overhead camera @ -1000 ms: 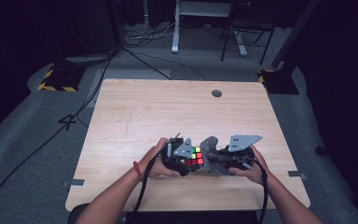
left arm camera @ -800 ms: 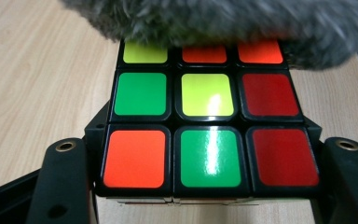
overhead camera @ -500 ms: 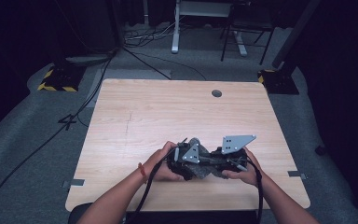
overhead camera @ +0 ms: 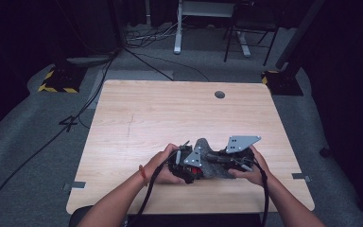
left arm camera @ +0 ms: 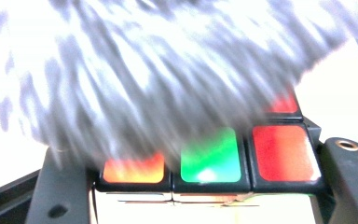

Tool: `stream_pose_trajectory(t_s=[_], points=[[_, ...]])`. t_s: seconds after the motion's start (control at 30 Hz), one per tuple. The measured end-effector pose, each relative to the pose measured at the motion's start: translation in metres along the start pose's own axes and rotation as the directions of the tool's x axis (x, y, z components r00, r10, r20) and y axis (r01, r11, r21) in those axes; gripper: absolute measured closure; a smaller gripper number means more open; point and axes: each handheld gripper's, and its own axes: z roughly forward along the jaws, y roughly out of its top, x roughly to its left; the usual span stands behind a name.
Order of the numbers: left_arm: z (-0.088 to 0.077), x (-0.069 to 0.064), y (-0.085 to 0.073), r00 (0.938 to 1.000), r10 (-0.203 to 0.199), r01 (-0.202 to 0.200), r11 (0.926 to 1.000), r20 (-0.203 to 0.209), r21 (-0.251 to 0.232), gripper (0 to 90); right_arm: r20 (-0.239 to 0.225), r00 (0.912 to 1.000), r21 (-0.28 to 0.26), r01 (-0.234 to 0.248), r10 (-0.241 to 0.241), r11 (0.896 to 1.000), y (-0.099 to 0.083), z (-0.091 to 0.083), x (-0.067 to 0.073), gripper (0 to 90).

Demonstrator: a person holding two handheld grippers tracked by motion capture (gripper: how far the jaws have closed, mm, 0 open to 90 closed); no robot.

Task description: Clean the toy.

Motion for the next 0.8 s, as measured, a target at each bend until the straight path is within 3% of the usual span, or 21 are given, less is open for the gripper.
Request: stream_pose_trajectory(t_s=[0.1, 0.23, 0.37, 0.43, 0.57, 0.7, 0.8], points=[[-0.002, 0.000, 0.000, 1.0000, -0.007, 0.007, 0.9999, 0.005, -0.014, 33.9, 0.011, 0.9999, -0.001, -0.012, 0.012, 1.000, -0.004, -0.004, -0.005, 80.2], [0.000, 0.000, 0.001, 0.9999, -0.014, 0.014, 0.9998, 0.009, -0.012, 33.9, -0.031, 0.9993, -0.041, -0.023, 0.022, 0.999, -0.002, -0.005, -0.002, 80.2], [0.003, 0.001, 0.001, 0.9999, -0.013, 0.013, 0.9999, 0.007, -0.002, 33.9, -0.064, 0.9977, -0.045, 0.019, -0.021, 0.999, 0.009, 0.003, 0.011, 80.2], [0.002, 0.002, -0.001, 0.9999, -0.016, 0.016, 0.9999, 0.000, 0.003, 33.9, -0.042, 0.9976, -0.023, 0.053, -0.054, 0.998, 0.012, 0.007, 0.016, 80.2], [-0.004, 0.004, -0.003, 0.9996, -0.027, 0.027, 0.9996, -0.012, -0.011, 33.9, -0.026, 0.9996, -0.023, 0.013, -0.014, 1.000, 0.004, 0.002, 0.006, 80.2], [-0.011, 0.007, -0.004, 0.9987, -0.050, 0.050, 0.9969, -0.007, -0.060, 33.9, -0.022, 0.9975, -0.029, -0.068, 0.068, 0.997, -0.014, -0.010, -0.010, 80.2], [-0.017, 0.009, -0.004, 0.9982, -0.059, 0.058, 0.9930, -0.006, -0.103, 33.9, -0.003, 0.9960, 0.004, -0.089, 0.089, 0.996, -0.025, -0.009, -0.019, 80.2]])
